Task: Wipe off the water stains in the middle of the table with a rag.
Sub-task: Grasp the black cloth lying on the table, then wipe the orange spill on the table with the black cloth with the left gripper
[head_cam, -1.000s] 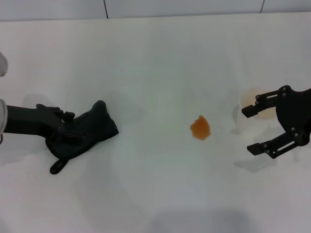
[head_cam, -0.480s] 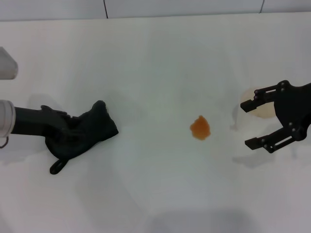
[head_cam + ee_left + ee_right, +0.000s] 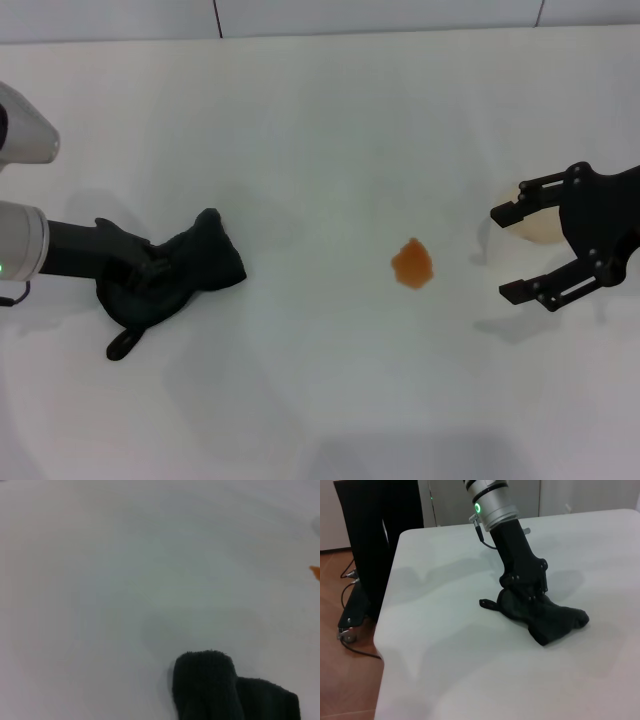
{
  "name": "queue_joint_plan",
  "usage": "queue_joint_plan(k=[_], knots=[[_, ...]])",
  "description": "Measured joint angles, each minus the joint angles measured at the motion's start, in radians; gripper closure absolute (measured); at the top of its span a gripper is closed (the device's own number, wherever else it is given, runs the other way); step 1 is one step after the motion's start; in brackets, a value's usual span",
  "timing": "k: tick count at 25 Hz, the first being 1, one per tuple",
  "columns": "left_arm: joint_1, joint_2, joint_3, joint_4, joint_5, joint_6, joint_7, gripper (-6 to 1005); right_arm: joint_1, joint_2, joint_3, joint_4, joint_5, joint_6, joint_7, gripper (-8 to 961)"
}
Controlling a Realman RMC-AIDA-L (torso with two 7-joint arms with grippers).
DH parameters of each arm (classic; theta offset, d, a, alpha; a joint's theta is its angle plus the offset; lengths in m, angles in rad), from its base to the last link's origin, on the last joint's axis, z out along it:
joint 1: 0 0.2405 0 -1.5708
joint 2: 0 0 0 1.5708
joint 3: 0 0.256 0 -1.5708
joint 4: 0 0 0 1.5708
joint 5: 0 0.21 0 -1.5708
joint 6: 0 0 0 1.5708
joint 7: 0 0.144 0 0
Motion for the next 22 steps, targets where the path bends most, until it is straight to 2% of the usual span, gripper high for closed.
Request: queue_joint_plan(k=[4,6,11,16,19,22], knots=[[-0.004,0.000,0.000,-0.003,0.006,-0.004,-0.001,820,0.001,0.001,0.000,0.008,0.000,0.002,0.000,95],[-0.013,0.000,0.000,-0.003,0.003,0.006,-0.006,931,0.002,0.001,0.000,0.009,0.002,0.002,0.000,95],[-0.059,-0.002,0.000,-0.004,-0.011,0.028,-0.036,931,0.003,0.001,0.000,0.009,0.010,0.003,0.000,95],[-0.153,-0.006,0.010,-0.057,-0.042,0.028,-0.080,931,0.002,0.002,-0.003,0.016,0.011,0.012,0.000,96],[-0.208,-0.006,0.061,-0.083,-0.049,0.015,-0.091,931,-0.002,0.002,-0.010,0.022,0.011,0.031,0.000,96],[-0.235,-0.009,0.143,-0.085,-0.060,-0.014,-0.115,931,-0.005,0.002,-0.011,0.023,0.012,0.061,-0.001,95]])
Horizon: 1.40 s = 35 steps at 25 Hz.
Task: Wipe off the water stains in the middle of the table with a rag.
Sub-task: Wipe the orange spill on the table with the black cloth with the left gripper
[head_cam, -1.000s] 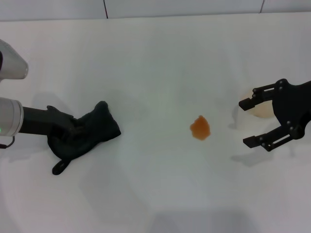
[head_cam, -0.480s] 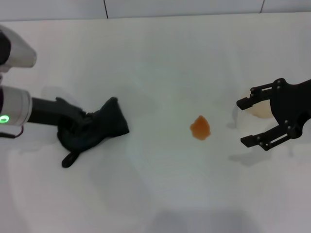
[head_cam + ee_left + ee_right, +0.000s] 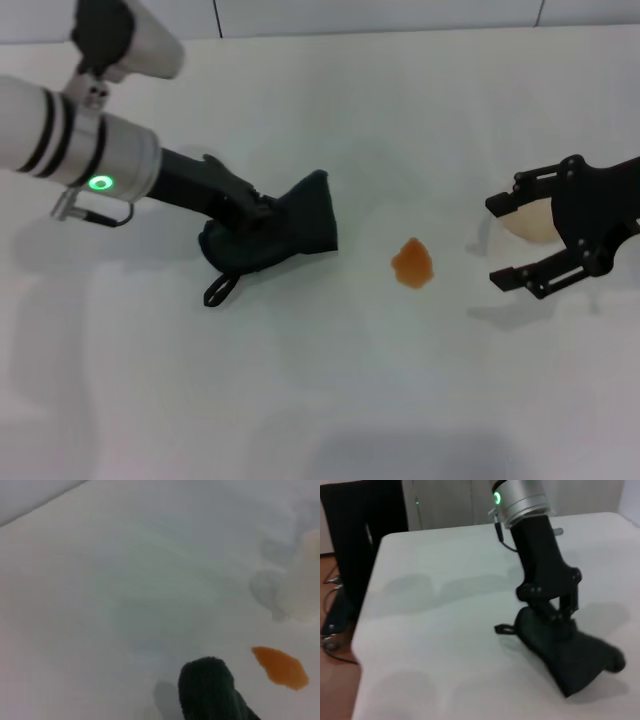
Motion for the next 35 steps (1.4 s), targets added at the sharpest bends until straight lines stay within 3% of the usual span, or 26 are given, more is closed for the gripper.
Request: queue_joint_plan(k=[13,20,26,35], knots=[[-0.149,-0.005,0.324,-0.160,-0.157,-0.220,-0.122,931,-0.057,-0.004,0.011,-0.011,0.012,0.031,-0.020,96],[-0.177,-0.008,0.515,-0.196,-0.301,-0.296,-0.143,930,-0.061,-0.003,0.008,-0.007,0.013,0.032,-0.030,95],[-0.165,-0.010,0.752,-0.148,-0.435,-0.286,-0.144,930,-0.072,-0.004,0.010,-0.010,0.014,0.036,-0.046,96],[-0.147,-0.007,0.757,-0.128,-0.439,-0.262,-0.156,930,-0.073,-0.006,0.012,-0.011,0.015,0.043,-0.047,95]])
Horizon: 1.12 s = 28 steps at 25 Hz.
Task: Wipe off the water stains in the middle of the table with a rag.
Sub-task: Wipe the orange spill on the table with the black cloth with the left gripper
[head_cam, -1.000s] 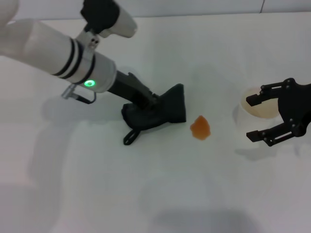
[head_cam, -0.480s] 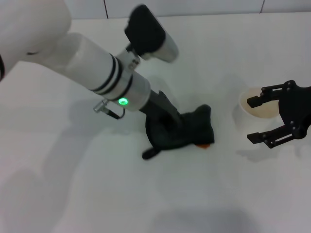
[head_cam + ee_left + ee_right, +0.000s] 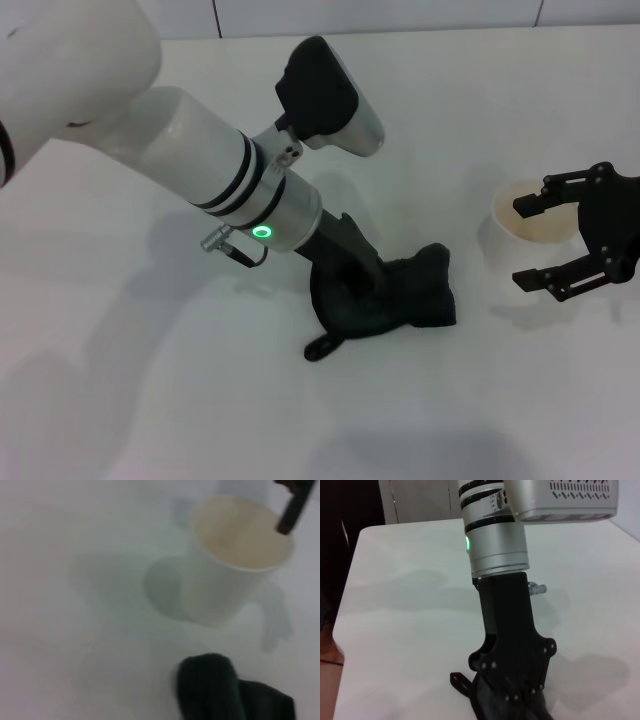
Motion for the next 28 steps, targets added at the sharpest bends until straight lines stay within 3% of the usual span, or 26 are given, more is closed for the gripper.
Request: queue_joint_plan(k=[5,11,15,17,24,28], knots=[[0.005,0.009,-0.021,-0.009,0.016,-0.062,-0.060,930,0.000,0.000,0.000,0.000,0.000,0.002,0.000,95],[0.012,0.006,-0.195,-0.005,0.161,-0.080,-0.122,930,0.000,0.000,0.008,0.000,0.000,0.002,0.000,96],[0.018,0.007,-0.227,-0.004,0.174,-0.087,-0.115,931,0.002,0.000,0.008,0.002,0.000,0.003,0.000,96],[0.018,0.005,-0.221,-0.003,0.174,-0.075,-0.100,931,0.004,0.001,0.008,0.003,0.000,0.004,0.000,95],[0.007,0.001,-0.046,0.014,0.069,-0.040,-0.069,931,0.008,0.003,0.007,0.005,0.000,0.021,0.000,96],[0.012,0.000,0.011,0.072,0.033,0.013,-0.070,931,0.009,0.001,0.008,0.000,0.000,0.024,0.001,96]])
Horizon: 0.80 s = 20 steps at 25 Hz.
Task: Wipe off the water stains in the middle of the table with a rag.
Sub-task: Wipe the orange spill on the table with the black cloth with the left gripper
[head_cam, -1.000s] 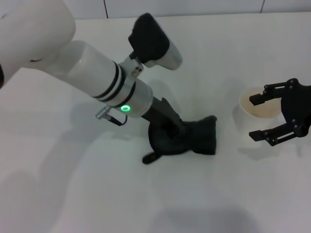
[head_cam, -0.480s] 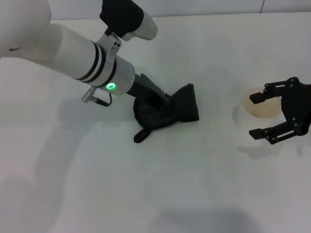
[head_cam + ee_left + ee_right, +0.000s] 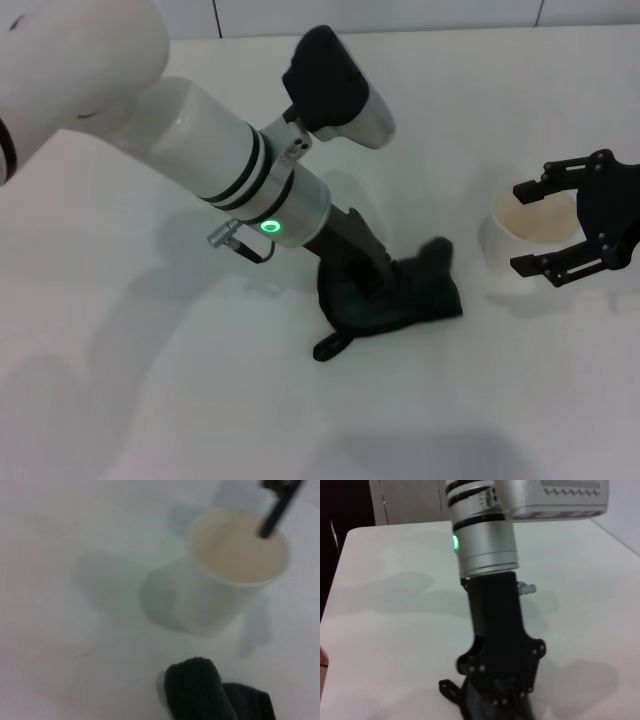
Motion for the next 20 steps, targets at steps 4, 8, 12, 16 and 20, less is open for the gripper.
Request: queue_joint_plan(k=[4,8,12,16,20], knots=[[0.005,-0.001,0.001,0.031,-0.009,0.055,-0.008,931,0.001,-0.002,0.000,-0.004,0.000,0.000,0.004,96],[0.003,-0.002,0.009,0.033,-0.011,0.078,-0.031,931,0.001,-0.002,0.000,-0.008,0.000,0.000,0.005,95],[0.005,0.000,0.009,0.030,-0.003,0.052,-0.051,930,0.002,-0.002,0.000,-0.013,0.000,0.000,0.005,95],[0.017,0.006,-0.007,0.027,0.043,0.014,-0.091,930,-0.005,-0.002,0.002,-0.013,0.000,0.000,0.005,95],[0.042,0.006,-0.084,0.034,0.158,-0.010,-0.122,930,-0.008,-0.003,0.007,-0.013,0.000,0.000,0.005,95]])
